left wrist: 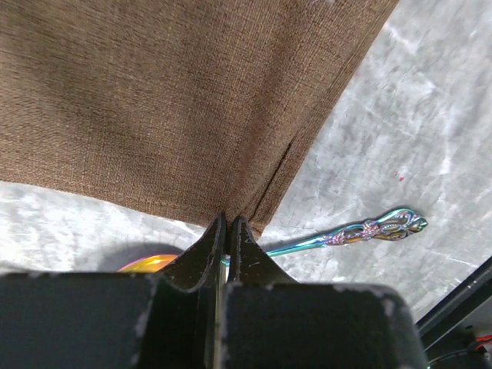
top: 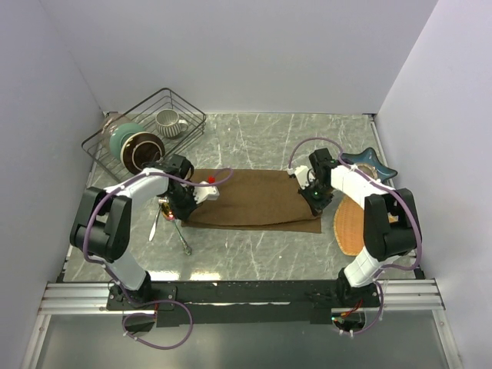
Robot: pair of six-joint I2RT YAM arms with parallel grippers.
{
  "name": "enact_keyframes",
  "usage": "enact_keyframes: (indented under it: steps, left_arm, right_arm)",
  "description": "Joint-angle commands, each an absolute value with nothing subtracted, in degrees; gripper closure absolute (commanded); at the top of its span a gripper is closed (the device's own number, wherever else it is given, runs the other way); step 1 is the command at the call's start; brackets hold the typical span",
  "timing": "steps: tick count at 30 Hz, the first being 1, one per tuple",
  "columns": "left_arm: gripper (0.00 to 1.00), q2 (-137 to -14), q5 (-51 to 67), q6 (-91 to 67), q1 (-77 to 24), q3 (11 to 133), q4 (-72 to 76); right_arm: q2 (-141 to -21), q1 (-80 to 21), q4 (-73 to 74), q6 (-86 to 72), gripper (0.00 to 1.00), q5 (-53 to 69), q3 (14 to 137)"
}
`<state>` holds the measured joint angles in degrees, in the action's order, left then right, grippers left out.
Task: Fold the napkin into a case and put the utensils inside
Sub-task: Flatten out the napkin at the center of the board.
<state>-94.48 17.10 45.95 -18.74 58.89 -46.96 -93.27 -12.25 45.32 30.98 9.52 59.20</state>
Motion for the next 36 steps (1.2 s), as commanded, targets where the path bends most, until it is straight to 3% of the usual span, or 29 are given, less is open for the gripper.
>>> enact_keyframes:
  steps: [1, 21, 24, 25, 26, 28, 30, 33, 36]
  left_arm:
    - [0.99, -94.7, 15.0, 46.3, -18.7, 57.2, -44.9]
    - [0.99, -91.1, 16.3, 46.5, -18.7, 59.4, -50.0]
    - [0.96, -91.5, 15.8, 46.2, -18.7, 58.2, -48.9]
    - [0.9, -91.7, 15.9, 46.1, -18.7, 57.9, -48.4]
    - [0.85, -91.8, 16.0, 45.9, -18.7, 57.6, -48.3]
    - [0.68, -92.0, 16.4, 45.6, -18.7, 57.7, -48.4]
    - [0.6, -91.7, 17.4, 45.3, -18.7, 58.2, -48.8]
    - [0.51, -89.6, 19.5, 44.8, -18.6, 59.6, -50.4]
    - [0.48, -87.1, 21.6, 43.2, -17.7, 61.9, -51.5]
  right_arm:
    - [-93.5, -12.1, 44.1, 30.9, 1.0, 9.0, 58.7]
    - [-90.3, -12.4, 46.7, 31.2, 1.0, 10.4, 58.2]
    - [-89.9, -13.0, 45.7, 31.2, 1.0, 9.9, 57.1]
    - [-90.2, -13.3, 45.6, 31.4, 1.0, 9.5, 56.9]
    - [-90.3, -13.4, 45.6, 31.4, 0.96, 9.5, 56.9]
    - [-90.7, -13.4, 46.1, 31.5, 0.78, 9.5, 57.7]
    - [-89.9, -13.4, 47.8, 31.4, 0.57, 10.4, 58.6]
    - [-87.1, -13.4, 52.2, 31.1, 0.43, 13.1, 62.0]
    - [-85.0, -13.4, 56.4, 30.3, 0.42, 16.3, 65.6]
